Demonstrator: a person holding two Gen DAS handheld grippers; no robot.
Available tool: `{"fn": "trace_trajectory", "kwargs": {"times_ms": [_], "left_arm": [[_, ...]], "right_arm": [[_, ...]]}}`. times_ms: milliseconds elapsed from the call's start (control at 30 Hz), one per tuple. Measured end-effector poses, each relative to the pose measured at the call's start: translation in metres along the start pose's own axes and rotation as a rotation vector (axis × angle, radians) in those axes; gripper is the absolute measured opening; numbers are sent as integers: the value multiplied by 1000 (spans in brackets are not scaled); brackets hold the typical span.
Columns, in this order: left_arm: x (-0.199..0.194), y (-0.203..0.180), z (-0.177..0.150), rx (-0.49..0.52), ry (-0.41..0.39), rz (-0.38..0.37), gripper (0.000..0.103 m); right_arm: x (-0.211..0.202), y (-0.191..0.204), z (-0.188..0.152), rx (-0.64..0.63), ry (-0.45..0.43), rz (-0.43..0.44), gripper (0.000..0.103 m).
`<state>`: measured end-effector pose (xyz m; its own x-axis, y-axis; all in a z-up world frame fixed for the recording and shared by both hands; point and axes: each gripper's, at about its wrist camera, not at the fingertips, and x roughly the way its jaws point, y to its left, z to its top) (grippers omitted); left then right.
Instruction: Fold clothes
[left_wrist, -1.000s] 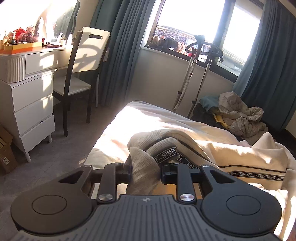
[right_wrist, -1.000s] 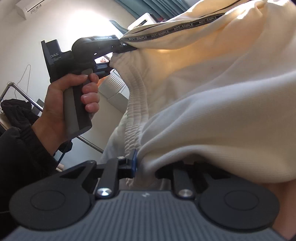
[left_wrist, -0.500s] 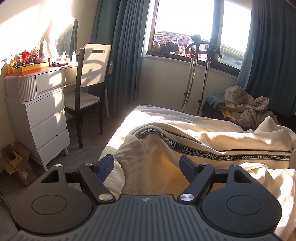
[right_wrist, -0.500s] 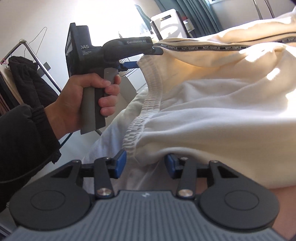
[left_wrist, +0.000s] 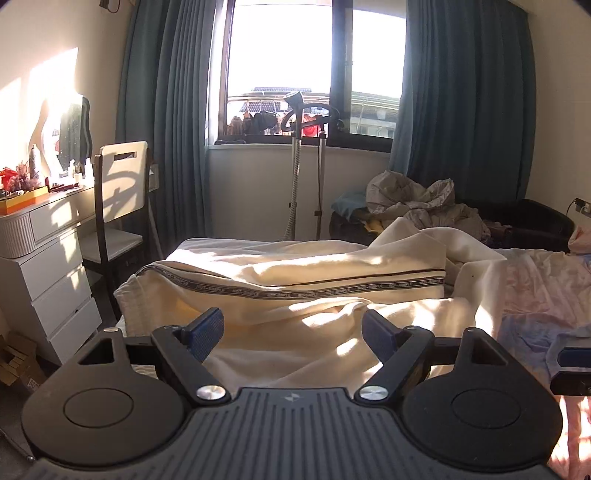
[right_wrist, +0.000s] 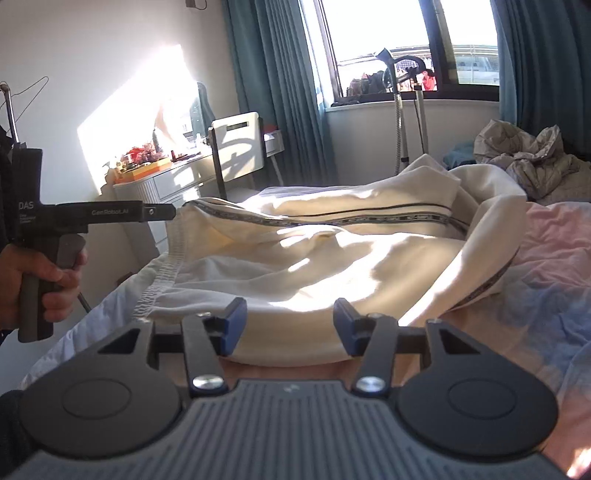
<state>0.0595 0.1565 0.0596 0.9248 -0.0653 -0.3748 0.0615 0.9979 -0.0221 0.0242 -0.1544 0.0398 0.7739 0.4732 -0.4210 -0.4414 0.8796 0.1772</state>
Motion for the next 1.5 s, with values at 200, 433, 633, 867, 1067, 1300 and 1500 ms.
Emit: {"fn": "trace_trajectory", "kwargs": {"times_ms": [200, 433, 633, 867, 1067, 1300, 1500], "left_arm": [[-9, -95, -6, 70, -71, -122, 85], [59, -177, -11, 143, -41, -216, 84], [157, -225, -14, 145, 23, -212, 84], [245, -278, -7, 171, 25, -177, 87], [303, -308, -17, 222, 23, -71, 88], [305, -328, -24, 279, 59, -130, 9], [237, -331, -12, 296, 7, -261, 6]], "right_arm": [[-26, -64, -2, 19, -76, -176, 53], [-25, -120, -15, 170, -148, -263, 53], [-17, -155, -32, 228, -162, -330, 56], [6, -189, -47, 302, -124, -369, 60], [26, -214, -54, 343, -115, -377, 63], [45, -232, -63, 387, -88, -384, 63], [37, -231, -60, 375, -119, -396, 63]]}}
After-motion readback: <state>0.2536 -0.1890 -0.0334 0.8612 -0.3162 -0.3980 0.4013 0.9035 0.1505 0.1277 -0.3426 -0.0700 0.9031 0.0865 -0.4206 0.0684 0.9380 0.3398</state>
